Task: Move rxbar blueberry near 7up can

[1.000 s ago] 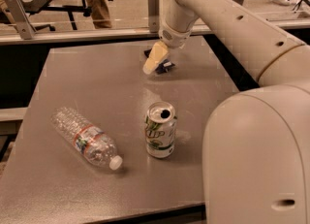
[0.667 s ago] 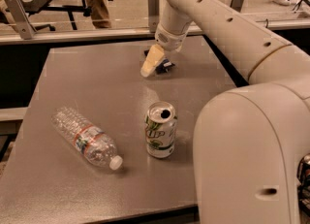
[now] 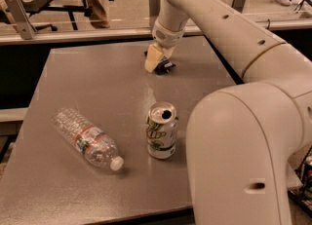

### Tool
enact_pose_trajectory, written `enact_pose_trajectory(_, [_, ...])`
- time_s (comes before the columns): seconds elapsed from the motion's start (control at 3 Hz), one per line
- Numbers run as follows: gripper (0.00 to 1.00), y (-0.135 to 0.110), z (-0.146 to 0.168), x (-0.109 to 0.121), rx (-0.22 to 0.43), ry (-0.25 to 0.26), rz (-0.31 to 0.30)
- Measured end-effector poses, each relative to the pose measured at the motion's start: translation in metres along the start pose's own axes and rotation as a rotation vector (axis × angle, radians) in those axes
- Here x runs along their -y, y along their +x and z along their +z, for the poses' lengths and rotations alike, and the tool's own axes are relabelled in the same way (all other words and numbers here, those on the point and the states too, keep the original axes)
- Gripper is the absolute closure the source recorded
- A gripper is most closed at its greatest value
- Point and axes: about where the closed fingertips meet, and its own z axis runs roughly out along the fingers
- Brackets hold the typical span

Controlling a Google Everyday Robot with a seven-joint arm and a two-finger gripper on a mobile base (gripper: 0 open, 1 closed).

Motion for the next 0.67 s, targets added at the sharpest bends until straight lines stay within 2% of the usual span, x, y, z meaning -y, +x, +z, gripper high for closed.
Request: enact_pose_trajectory(0.67, [1.00, -0.0003, -0.0123, -0.0039, 0.005, -0.007, -0.010])
